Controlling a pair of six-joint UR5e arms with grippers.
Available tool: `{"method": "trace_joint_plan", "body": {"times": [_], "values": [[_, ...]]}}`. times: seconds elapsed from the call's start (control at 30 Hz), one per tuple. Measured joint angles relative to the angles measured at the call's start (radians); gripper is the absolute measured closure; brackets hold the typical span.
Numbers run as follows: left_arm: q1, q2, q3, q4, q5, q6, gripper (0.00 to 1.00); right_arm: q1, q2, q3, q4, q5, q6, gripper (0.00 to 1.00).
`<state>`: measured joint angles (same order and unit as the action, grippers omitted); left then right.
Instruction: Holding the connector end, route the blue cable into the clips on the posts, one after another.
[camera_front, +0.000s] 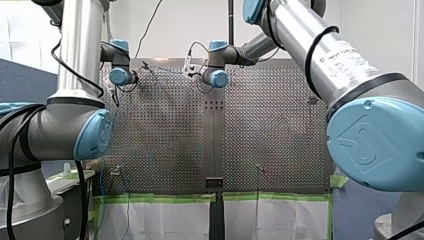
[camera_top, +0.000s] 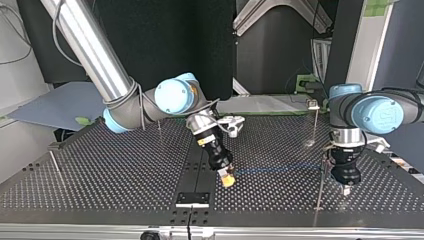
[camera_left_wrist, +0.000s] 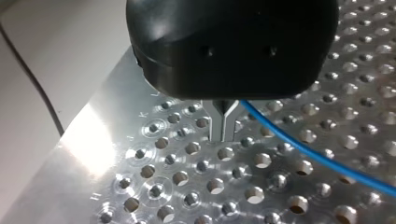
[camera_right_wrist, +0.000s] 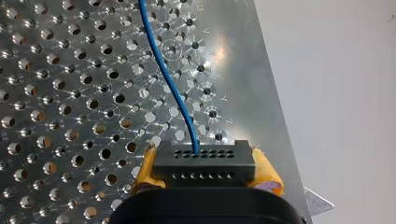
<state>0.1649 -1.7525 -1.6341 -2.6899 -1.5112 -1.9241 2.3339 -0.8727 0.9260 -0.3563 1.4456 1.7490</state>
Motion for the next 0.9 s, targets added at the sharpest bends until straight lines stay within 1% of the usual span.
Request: {"method": "trace_joint_plan", "body": {"times": [0.07,0.1,0.13,0.17,0.23,0.27,0.53,0.7,0.8,0.9], "values": [[0.001,0.001,0.000,0.005,0.002,-0.016,0.55,0.000,0.000,0.000,0.000,0.000,0.000,1.00],[0.002,0.002,0.000,0.006,0.003,-0.021,0.55,0.000,0.000,0.000,0.000,0.000,0.000,1.00],[0.003,0.002,0.000,0.004,0.003,-0.026,0.31,0.000,0.000,0.000,0.000,0.000,0.000,1.00],[0.004,0.003,0.000,0.000,0.001,-0.028,0.31,0.000,0.000,0.000,0.001,-0.001,0.000,1.00],[0.008,0.003,0.000,-0.014,-0.007,-0.029,0.05,0.000,0.000,0.000,0.006,-0.001,0.001,1.00],[0.009,0.003,0.000,-0.021,-0.011,-0.028,0.00,0.000,0.000,0.000,0.008,-0.001,0.001,1.00],[0.009,0.033,0.000,-0.090,-0.036,-0.031,0.00,0.001,0.000,0.000,0.020,-0.002,0.000,1.00],[0.003,0.041,-0.001,-0.134,-0.065,-0.057,0.00,0.004,0.000,0.000,0.027,-0.002,-0.002,1.00],[0.000,0.041,-0.007,-0.158,-0.062,-0.079,0.00,0.005,0.000,0.000,0.031,-0.002,-0.004,1.00],[0.001,0.042,-0.017,-0.181,-0.045,-0.102,0.00,0.006,0.000,0.000,0.033,-0.001,-0.005,1.00]]}}
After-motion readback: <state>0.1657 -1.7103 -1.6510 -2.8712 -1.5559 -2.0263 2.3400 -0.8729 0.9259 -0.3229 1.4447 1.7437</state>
